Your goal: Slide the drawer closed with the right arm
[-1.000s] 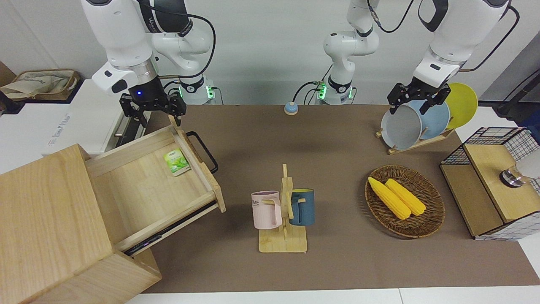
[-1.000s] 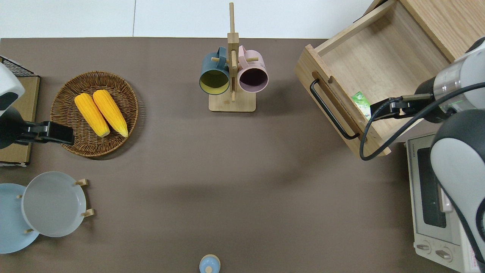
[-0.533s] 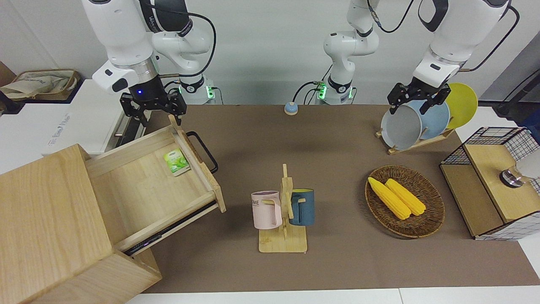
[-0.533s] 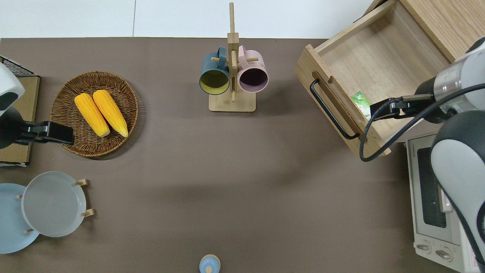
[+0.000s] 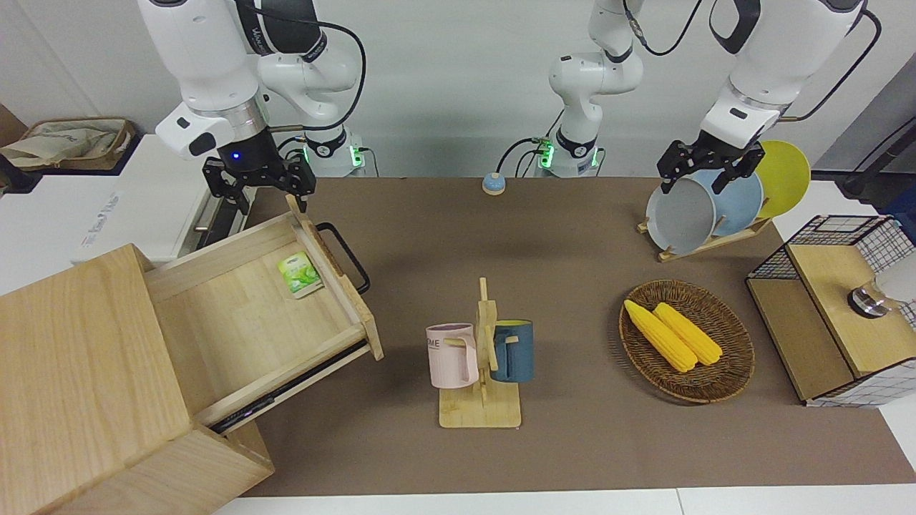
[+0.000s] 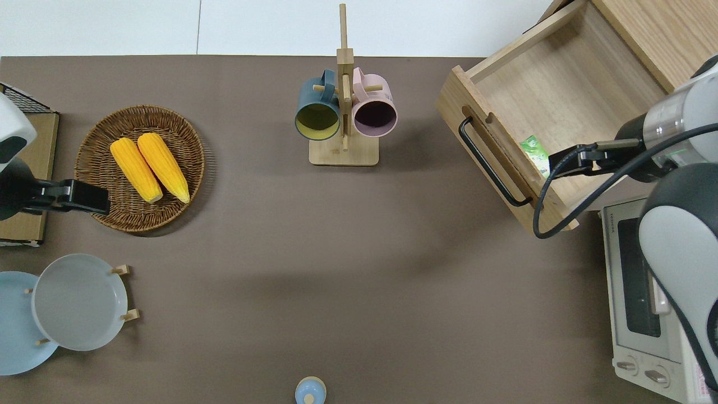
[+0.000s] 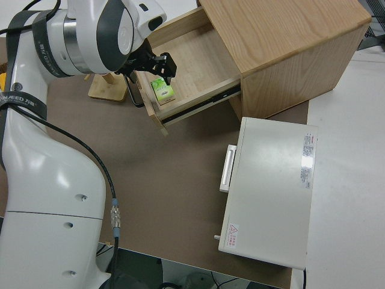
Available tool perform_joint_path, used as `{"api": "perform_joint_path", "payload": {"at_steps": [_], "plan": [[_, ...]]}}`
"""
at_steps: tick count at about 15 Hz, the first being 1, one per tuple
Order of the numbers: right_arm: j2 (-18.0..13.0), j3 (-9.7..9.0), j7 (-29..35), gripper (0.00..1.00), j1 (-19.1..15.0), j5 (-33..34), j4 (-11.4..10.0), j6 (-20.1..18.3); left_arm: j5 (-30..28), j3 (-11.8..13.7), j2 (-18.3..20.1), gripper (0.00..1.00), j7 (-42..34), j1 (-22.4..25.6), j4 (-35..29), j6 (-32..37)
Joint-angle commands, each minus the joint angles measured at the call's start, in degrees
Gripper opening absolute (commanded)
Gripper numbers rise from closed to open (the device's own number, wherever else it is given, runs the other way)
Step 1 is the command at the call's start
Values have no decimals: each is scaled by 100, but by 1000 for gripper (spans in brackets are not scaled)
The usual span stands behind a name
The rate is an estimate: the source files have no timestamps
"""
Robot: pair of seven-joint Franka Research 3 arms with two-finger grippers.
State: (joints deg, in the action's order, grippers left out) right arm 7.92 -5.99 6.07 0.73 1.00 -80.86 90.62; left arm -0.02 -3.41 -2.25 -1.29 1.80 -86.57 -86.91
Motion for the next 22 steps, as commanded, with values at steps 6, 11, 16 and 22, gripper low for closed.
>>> {"api": "perform_joint_path", "payload": {"at_steps": [6,11,16,22], "plan": [[-45,-61,-176,333,-100,-91,-35,0,98,-37,-65,993,-56,22,149,113],[-54,-61,-176,0,-117,-109,-35,0,98,-37,-65,993,-56,22,140,113],[-71,-78,-158,0,-82,-91,-35,-9,98,-37,-65,993,-56,22,149,113],[-150,-148,-45,0,-12,-91,-26,-18,98,-37,-65,993,-56,22,140,113]]}}
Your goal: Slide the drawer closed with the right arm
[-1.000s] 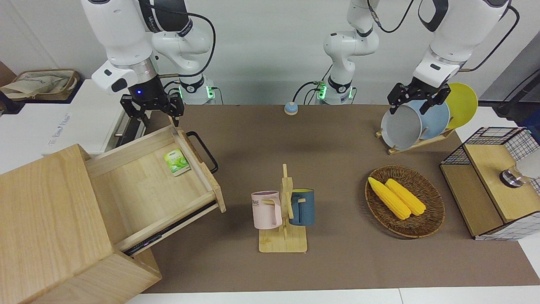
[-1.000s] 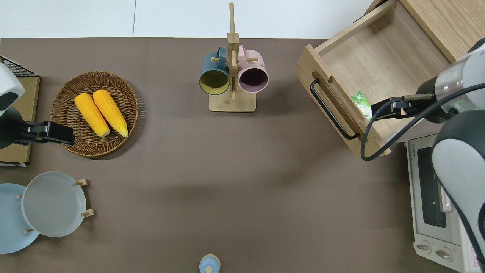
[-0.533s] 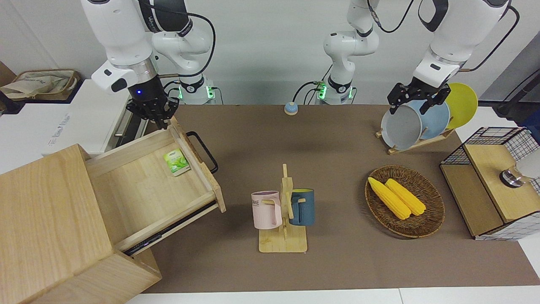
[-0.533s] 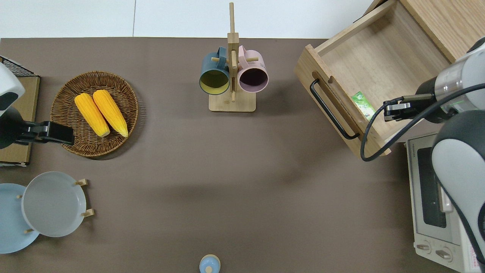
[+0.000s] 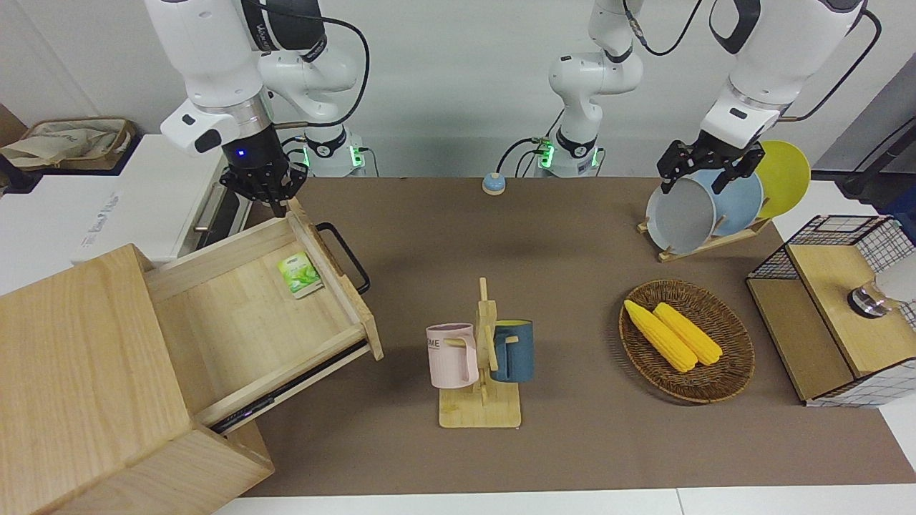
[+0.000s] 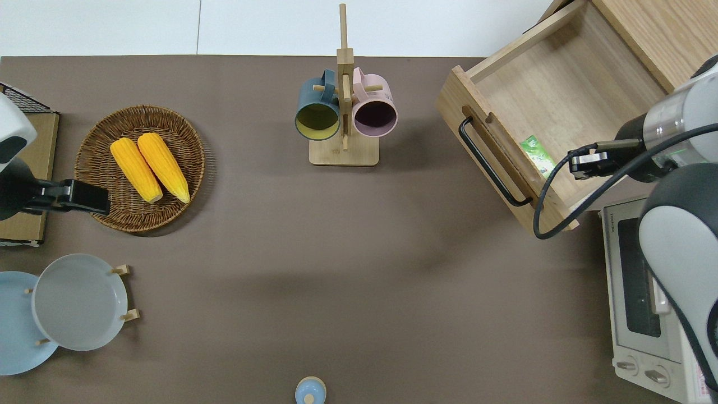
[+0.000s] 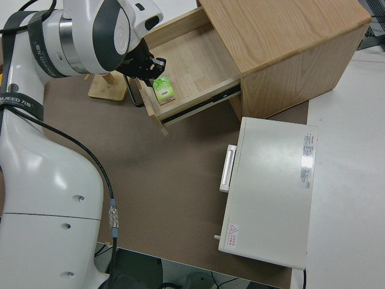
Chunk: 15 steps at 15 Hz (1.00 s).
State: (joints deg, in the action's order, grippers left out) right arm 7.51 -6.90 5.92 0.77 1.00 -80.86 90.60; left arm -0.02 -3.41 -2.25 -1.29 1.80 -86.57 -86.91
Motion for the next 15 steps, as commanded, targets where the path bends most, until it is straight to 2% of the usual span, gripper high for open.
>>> {"api": "perform_joint_path", "payload": {"at_steps": [1,6,9,12,15], "plan": [[-136,-92,118,0,-6,-100,-27,-16,98,-37,-65,993,-56,22,149,113],[-180,-145,1198,0,458,-135,-9,-16,98,-37,-65,993,-56,22,149,113],[-171,-163,2226,0,845,-83,-9,-16,98,-37,-65,995,-56,22,140,113],[-127,-181,3114,0,1214,-39,-35,10,98,-37,-65,995,-56,22,149,113],[-57,-189,3712,0,1400,76,-140,71,98,-37,-65,993,-56,22,140,113]]}}
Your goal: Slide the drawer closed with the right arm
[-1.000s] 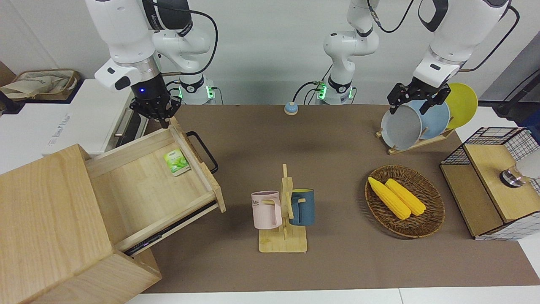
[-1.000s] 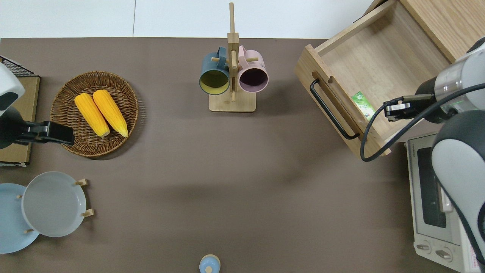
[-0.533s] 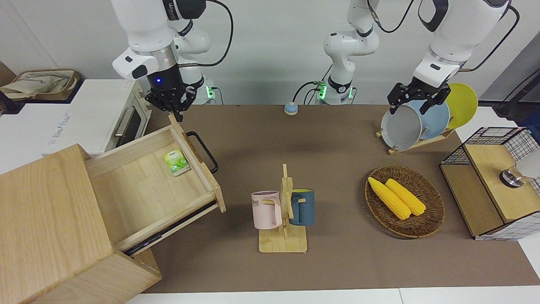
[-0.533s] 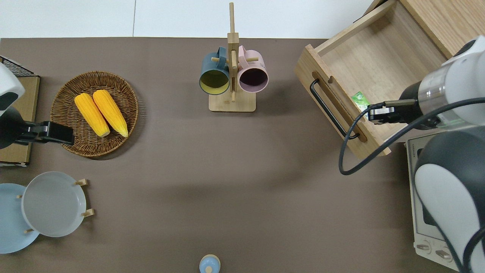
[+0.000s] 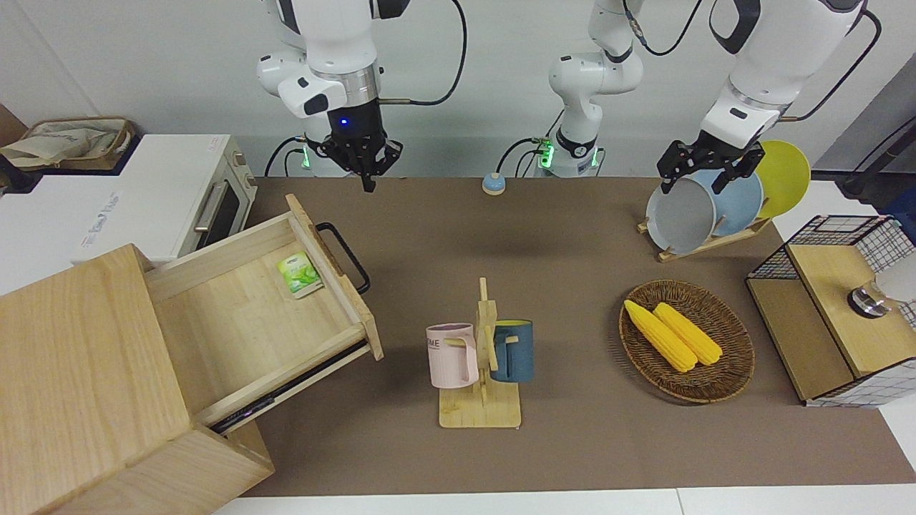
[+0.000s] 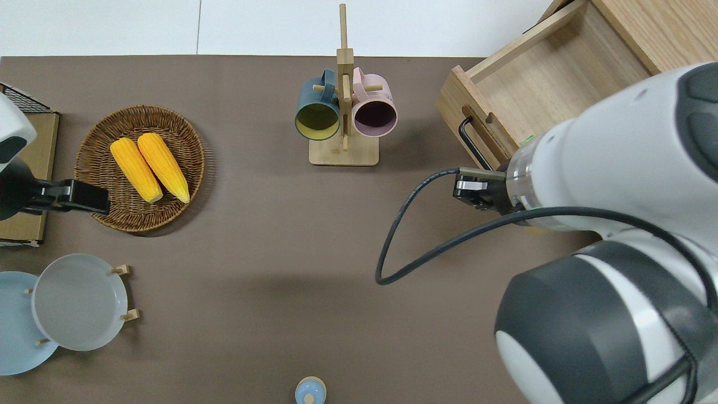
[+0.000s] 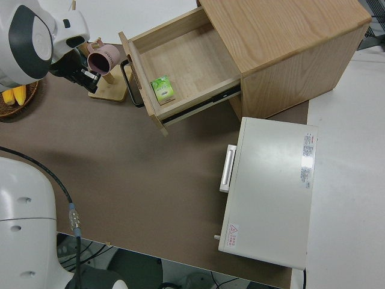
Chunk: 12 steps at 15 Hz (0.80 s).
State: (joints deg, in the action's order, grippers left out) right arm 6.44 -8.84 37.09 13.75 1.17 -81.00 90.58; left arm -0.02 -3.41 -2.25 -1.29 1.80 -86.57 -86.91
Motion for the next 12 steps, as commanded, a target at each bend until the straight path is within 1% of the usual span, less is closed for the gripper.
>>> {"api": "perform_joint_path", "payload": {"at_steps": [1,3,5,6,7,9,11,12], "plan": [[85,14,832,0,127,67,-196,108,98,-37,-65,993,-56,22,140,113],[147,14,1263,0,137,67,-363,223,98,-37,-65,993,-56,22,140,113],[173,14,1623,0,137,67,-583,407,98,-37,-65,993,-56,22,140,113],[208,14,1887,0,128,67,-697,512,98,-37,-65,993,-56,22,149,113],[269,14,2194,0,136,67,-759,600,98,-37,-65,993,-56,22,140,113],[488,14,2844,0,145,67,-760,654,98,-37,-65,993,-56,22,149,113],[665,14,3372,0,163,85,-777,654,98,-37,-65,993,-56,22,149,113],[744,14,3540,0,163,154,-777,662,98,-37,-65,993,-56,22,140,113]]}}
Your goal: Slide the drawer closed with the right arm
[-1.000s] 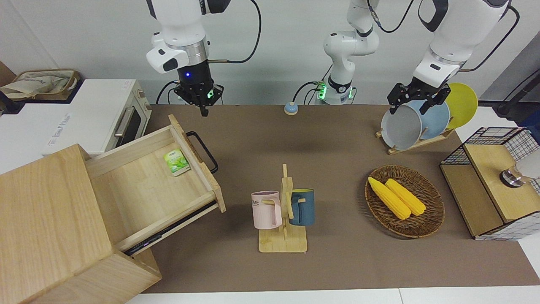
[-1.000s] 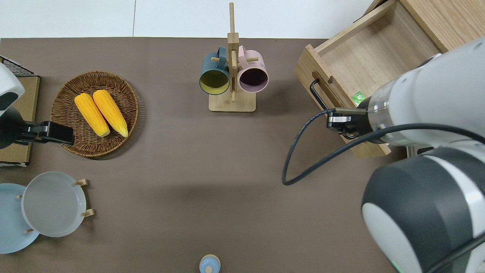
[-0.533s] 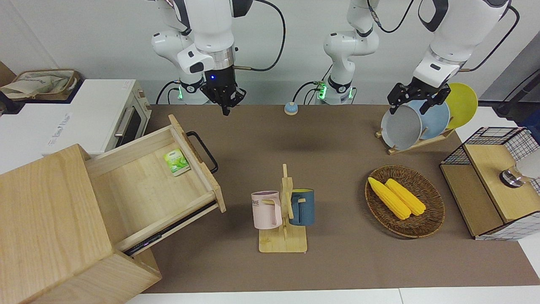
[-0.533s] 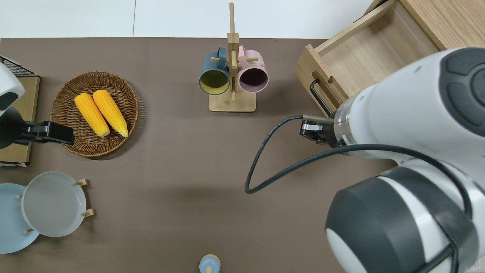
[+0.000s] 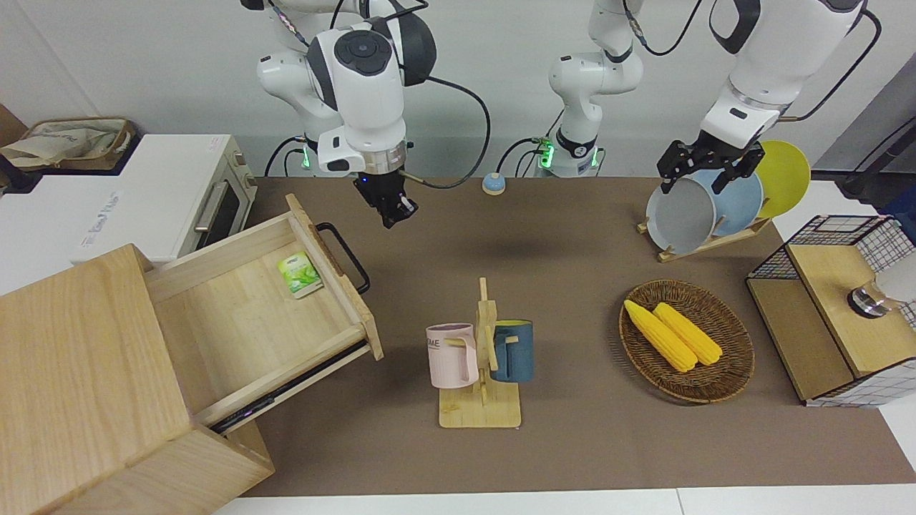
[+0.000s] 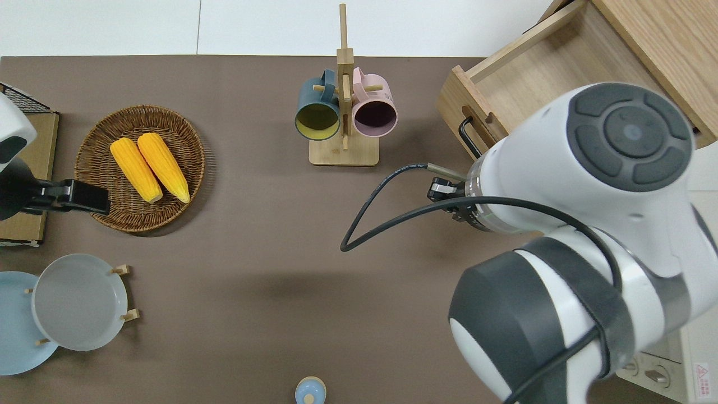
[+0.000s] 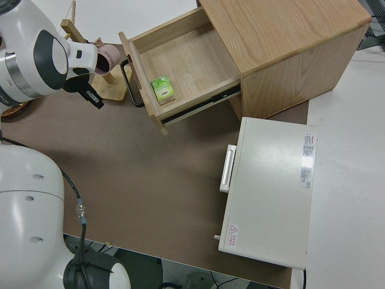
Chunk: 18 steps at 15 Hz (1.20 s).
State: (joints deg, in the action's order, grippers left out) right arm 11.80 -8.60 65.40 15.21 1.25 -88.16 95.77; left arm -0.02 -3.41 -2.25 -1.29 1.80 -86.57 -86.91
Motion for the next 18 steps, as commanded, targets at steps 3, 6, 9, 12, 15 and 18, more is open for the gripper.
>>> {"api": "perform_joint_path", "payload": {"at_steps": [3,6,9,12,15,18], "plan": [[305,-1,913,0,25,271,-61,241,98,-37,-65,993,-56,22,149,113],[410,42,1019,0,-19,393,-44,267,98,-37,-65,993,-56,22,149,113],[516,43,993,0,-89,508,0,434,98,-37,-65,993,-56,22,149,113],[543,69,958,0,-133,587,9,539,98,-37,-65,993,-56,22,149,113],[613,69,940,0,-291,605,35,548,98,-37,-65,993,-56,22,149,113],[771,69,940,0,-352,605,246,540,98,-37,-65,993,-56,22,149,113]]}}
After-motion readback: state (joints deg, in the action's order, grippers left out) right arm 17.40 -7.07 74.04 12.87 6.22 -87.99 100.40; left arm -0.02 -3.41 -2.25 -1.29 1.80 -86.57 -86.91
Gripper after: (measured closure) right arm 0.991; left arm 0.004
